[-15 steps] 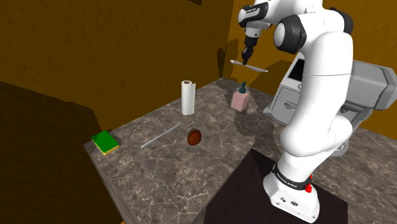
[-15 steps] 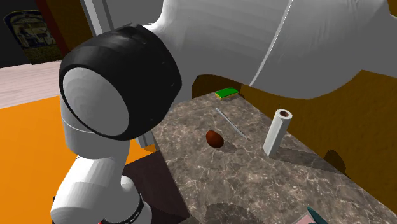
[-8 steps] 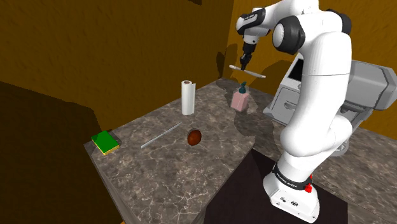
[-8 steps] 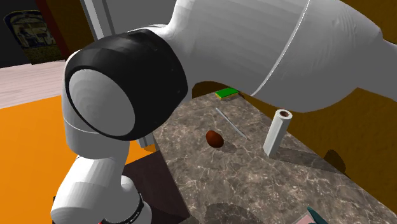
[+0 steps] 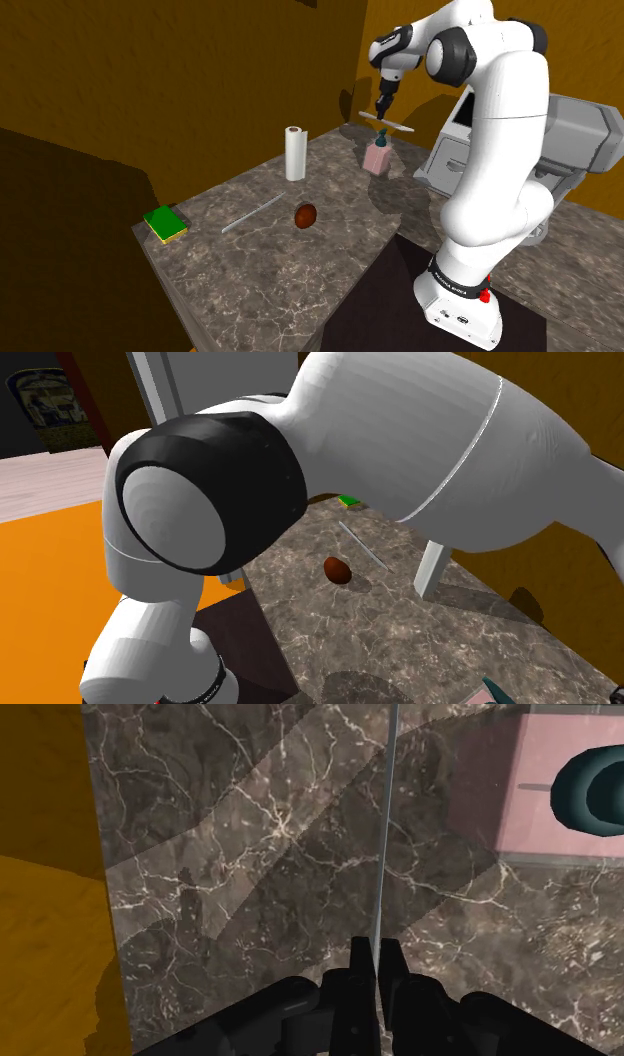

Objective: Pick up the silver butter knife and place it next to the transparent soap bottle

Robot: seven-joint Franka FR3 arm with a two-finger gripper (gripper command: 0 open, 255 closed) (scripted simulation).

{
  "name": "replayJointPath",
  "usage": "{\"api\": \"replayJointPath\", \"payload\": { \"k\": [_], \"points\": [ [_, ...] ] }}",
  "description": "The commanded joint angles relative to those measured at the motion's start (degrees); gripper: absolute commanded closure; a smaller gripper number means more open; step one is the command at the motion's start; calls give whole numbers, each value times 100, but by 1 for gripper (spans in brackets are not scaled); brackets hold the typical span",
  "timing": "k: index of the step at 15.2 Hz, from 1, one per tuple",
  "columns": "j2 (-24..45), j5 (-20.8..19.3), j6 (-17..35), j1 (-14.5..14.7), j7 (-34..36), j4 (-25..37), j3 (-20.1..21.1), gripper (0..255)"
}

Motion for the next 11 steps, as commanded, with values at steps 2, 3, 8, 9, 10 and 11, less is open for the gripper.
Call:
{"api": "replayJointPath", "payload": {
  "k": [2, 3, 8, 9, 10, 11],
  "points": [
    [52, 30, 203, 2, -24, -152, 14, 255],
    [75, 42, 269, 1, -33, -198, 20, 255],
    [206, 110, 595, -9, -86, -402, 51, 255],
    [235, 125, 658, -12, -97, -438, 58, 255],
    [265, 141, 722, -15, -109, -473, 65, 255],
    [297, 157, 784, -19, -121, -507, 72, 255]
  ]
}}
